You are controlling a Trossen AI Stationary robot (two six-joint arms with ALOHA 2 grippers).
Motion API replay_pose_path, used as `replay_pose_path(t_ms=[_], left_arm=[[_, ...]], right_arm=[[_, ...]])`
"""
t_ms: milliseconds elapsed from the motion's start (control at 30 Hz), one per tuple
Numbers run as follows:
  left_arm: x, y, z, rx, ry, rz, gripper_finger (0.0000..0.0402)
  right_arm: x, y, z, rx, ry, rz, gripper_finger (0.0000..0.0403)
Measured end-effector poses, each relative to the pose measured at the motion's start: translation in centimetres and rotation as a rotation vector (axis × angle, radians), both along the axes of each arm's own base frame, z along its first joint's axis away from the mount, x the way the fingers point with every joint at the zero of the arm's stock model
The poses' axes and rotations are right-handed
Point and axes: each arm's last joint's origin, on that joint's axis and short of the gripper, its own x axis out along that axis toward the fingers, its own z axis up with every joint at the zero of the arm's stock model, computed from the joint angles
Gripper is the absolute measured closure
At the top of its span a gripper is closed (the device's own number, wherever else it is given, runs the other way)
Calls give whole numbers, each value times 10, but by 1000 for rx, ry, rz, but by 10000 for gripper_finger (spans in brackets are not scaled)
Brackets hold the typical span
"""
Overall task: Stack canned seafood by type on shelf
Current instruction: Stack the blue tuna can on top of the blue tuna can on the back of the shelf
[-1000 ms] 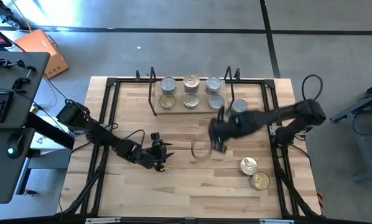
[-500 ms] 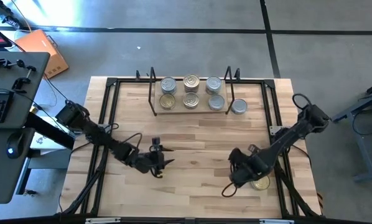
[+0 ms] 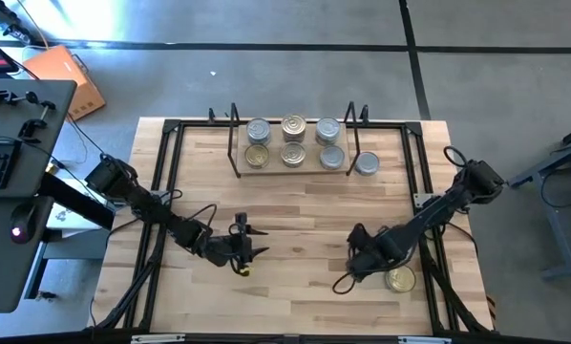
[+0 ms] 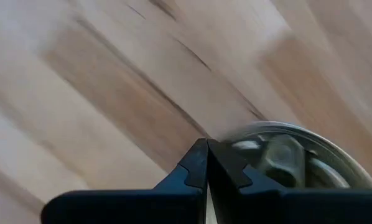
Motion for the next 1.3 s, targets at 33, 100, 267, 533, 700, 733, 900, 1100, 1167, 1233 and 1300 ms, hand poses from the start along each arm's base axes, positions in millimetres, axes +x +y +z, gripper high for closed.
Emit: replay_pose_path(t_ms=[33, 100, 267, 533, 700, 733, 900, 1100, 1167, 1233, 1300], left_arm=[[0, 0, 0, 5, 1, -2, 216], [0, 0, 0, 12, 2, -6, 216], [0, 0, 0, 10, -1, -6, 216], [0, -1, 0, -6, -5, -1, 216], [0, -1, 0, -5, -4, -4, 216], [-1, -2, 0, -5, -4, -7, 216], [-2, -6, 1, -1, -6, -25, 216], [-1, -8, 5, -5, -46, -40, 216], [-1, -9, 6, -11, -57, -41, 216], [0, -9, 7, -21, -64, -41, 216], [2, -5, 6, -46, -62, -39, 216]], right_arm=[[3, 1, 1, 1, -36, 24, 403], [11, 5, 7, 3, -110, 74, 403], [10, 7, 28, -63, -83, 73, 403], [-8, 8, 25, -57, 70, -7, 403], [-1, 8, 1, 26, -39, 19, 403], [3, 7, -2, 46, -75, 27, 403], [37, -4, -17, 34, -230, 9, 403], [81, -22, -17, -120, -601, -4, 403], [93, -22, -4, -169, -753, 35, 403], [96, -21, 5, -216, -814, 78, 403], [94, -20, 7, -243, -809, 103, 403]])
